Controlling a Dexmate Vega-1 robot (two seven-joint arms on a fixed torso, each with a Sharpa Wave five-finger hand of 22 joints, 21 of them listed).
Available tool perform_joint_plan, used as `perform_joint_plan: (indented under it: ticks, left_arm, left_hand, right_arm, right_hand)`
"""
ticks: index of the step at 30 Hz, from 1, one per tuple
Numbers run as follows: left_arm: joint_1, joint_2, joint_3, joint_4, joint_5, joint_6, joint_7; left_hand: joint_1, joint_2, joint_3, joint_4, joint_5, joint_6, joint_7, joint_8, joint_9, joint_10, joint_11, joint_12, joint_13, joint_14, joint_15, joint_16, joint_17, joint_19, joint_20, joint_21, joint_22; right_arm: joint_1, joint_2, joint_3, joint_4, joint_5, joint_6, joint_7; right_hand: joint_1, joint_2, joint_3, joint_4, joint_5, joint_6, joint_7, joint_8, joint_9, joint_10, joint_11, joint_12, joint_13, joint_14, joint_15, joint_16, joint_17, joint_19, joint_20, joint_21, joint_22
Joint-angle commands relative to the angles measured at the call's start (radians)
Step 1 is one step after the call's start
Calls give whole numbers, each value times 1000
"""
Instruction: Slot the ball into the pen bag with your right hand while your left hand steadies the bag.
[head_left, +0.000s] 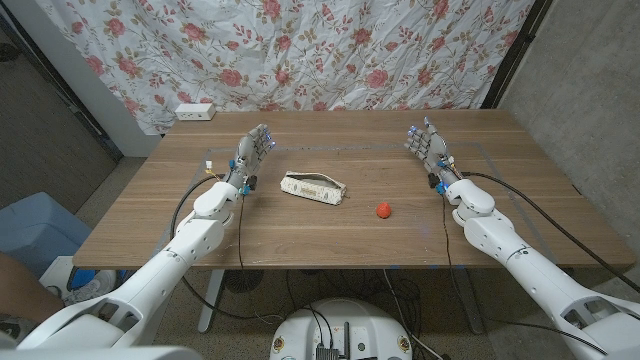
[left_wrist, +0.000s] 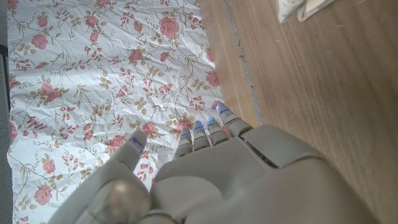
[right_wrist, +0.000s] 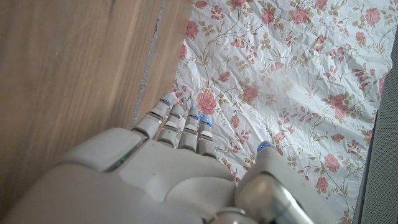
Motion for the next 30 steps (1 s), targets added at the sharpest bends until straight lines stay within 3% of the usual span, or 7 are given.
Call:
perform_joint_plan:
  ticks: [1,14,22,30]
  left_arm:
    - [3,2,1,-11,6,-6,0]
    - [0,23,0,-19,6,18,-8]
    - [-19,34,11,-2,20,27,-27]
    - [-23,26,10,11,23,23,-15]
  left_hand:
    - [1,72,8,-2,7,12,-3,5,3,11,-1,4,4,-2,-15,4,3,8,-1,3,2]
    - [3,68,11,-9,6,20,-4,6,3,18,0,6,4,3,-18,4,3,8,-3,3,1]
    - [20,24,3,-61,-3,35,-21,8,2,26,-19,5,4,8,-33,2,0,15,-12,2,-1]
    - [30,21,5,-84,-4,46,-21,10,2,36,-21,8,4,14,-34,3,-1,20,-9,3,-1]
  right_arm:
    - [-4,5,-7,5,-16,32,7]
    - [-29,-27,-19,-63,-64,9,-36]
    - [-36,-41,-24,-90,-90,-2,-57]
    - [-72,-127,-30,-212,-163,-82,-107]
  right_hand:
    - [1,8,8,0,7,7,-1,7,3,6,1,4,2,8,-1,7,3,4,-3,4,5]
    - [5,1,12,-8,8,3,2,6,2,0,-3,3,-7,6,0,5,-10,4,-3,0,5]
    - [10,-5,15,-17,8,2,1,6,2,-2,-5,3,-13,5,0,5,-18,4,-3,-3,4]
    - [37,-27,20,-48,7,5,-5,9,1,2,-16,6,-24,6,-4,6,-34,4,-2,-7,3]
